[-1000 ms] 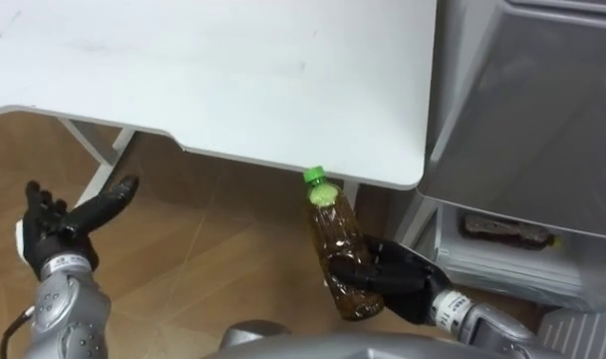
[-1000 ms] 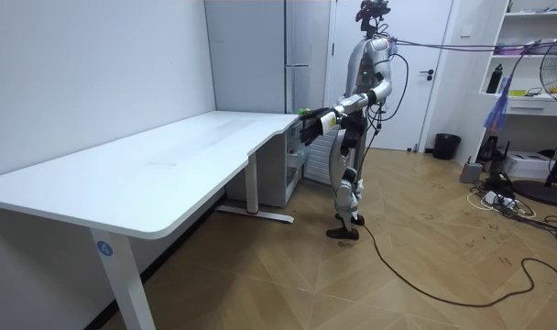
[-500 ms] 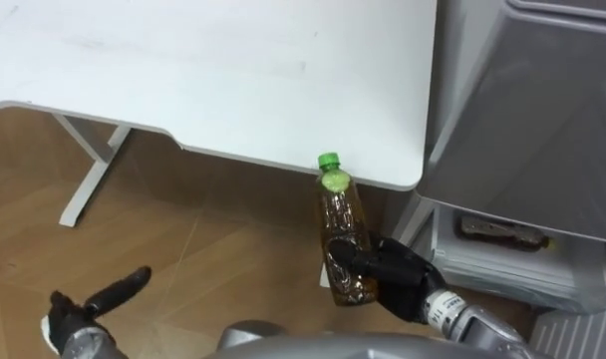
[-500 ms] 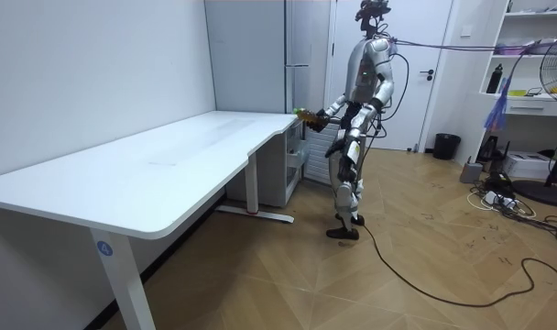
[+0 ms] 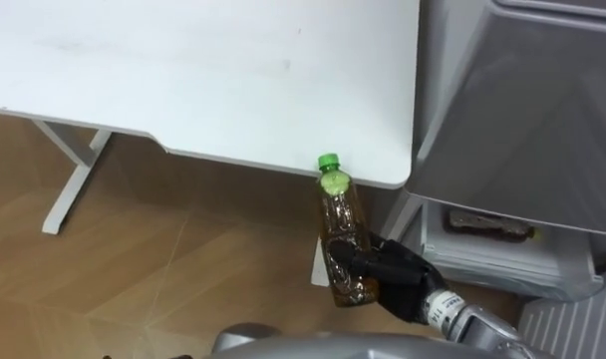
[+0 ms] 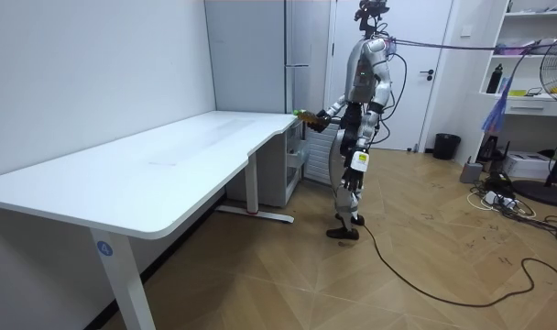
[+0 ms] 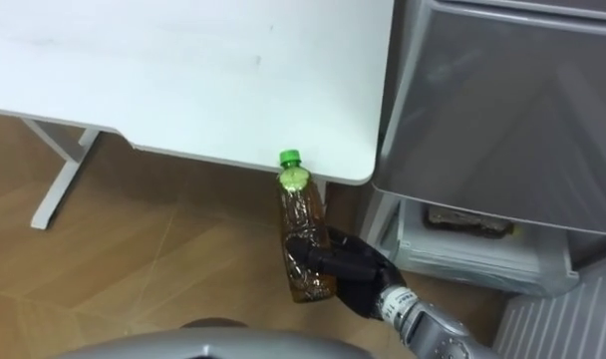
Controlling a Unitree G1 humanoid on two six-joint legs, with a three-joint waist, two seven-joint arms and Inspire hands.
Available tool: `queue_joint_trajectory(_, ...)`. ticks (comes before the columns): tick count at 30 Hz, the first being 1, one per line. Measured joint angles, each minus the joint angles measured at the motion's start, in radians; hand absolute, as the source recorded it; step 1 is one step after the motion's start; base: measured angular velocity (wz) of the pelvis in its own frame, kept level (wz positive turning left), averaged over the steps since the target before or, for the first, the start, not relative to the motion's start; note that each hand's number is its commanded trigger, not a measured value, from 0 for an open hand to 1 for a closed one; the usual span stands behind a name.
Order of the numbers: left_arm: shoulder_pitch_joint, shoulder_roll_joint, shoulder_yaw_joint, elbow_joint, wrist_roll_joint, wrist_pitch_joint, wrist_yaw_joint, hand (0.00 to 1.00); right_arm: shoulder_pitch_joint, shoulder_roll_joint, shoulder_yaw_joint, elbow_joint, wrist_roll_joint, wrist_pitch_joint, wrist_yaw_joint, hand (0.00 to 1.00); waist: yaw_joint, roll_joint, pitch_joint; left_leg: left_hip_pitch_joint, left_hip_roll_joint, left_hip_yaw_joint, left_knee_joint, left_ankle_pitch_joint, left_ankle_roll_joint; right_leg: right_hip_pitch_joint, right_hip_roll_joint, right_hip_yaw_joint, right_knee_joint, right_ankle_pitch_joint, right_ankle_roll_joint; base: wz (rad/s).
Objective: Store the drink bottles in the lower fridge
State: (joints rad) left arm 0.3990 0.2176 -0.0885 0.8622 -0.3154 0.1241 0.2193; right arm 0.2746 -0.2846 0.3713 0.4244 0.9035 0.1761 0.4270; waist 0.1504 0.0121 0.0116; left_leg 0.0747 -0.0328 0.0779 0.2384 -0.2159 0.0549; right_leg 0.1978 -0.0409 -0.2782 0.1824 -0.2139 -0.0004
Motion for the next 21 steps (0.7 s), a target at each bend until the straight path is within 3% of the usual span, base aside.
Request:
queue_joint_trajectory(3,-0.021,0.000,-0.036,0.039,0.088,0.025,-0.056,0.00,-0.001,-0.001,-0.001,0.003,0.000,0.000,0.000,1.00,-0.019,0.001,-0.0005,-0.006,0.001,0.000,0.002,0.000,0.000,-0.005,0.000,0.000,0.000,0.000,0.000,0.00)
queue_joint_trajectory(13,-0.033,0.000,-0.054,0.040,0.116,0.038,-0.103,0.00,-0.020,0.003,-0.001,0.094,0.005,-0.003,0.018,1.00,-0.064,0.001,-0.0039,-0.014,0.002,-0.002,0.020,-0.002,0.001,-0.007,0.001,0.000,0.001,0.000,0.000,0.01)
queue_joint_trajectory(18,-0.030,0.000,-0.054,0.040,0.116,0.041,-0.107,0.00,-0.020,0.006,-0.001,0.130,0.048,-0.009,0.033,1.00,-0.069,0.003,-0.0065,-0.017,0.001,-0.002,0.029,-0.002,0.002,-0.007,0.000,0.000,0.000,0.000,0.000,0.00)
queue_joint_trajectory(21,-0.031,0.000,-0.053,0.040,0.116,0.041,-0.122,0.00,-0.020,0.006,-0.001,0.162,0.087,-0.012,0.037,1.00,-0.067,-0.003,-0.0163,-0.023,0.001,-0.002,0.034,-0.002,0.003,-0.006,-0.002,0.001,-0.026,0.001,0.000,0.01)
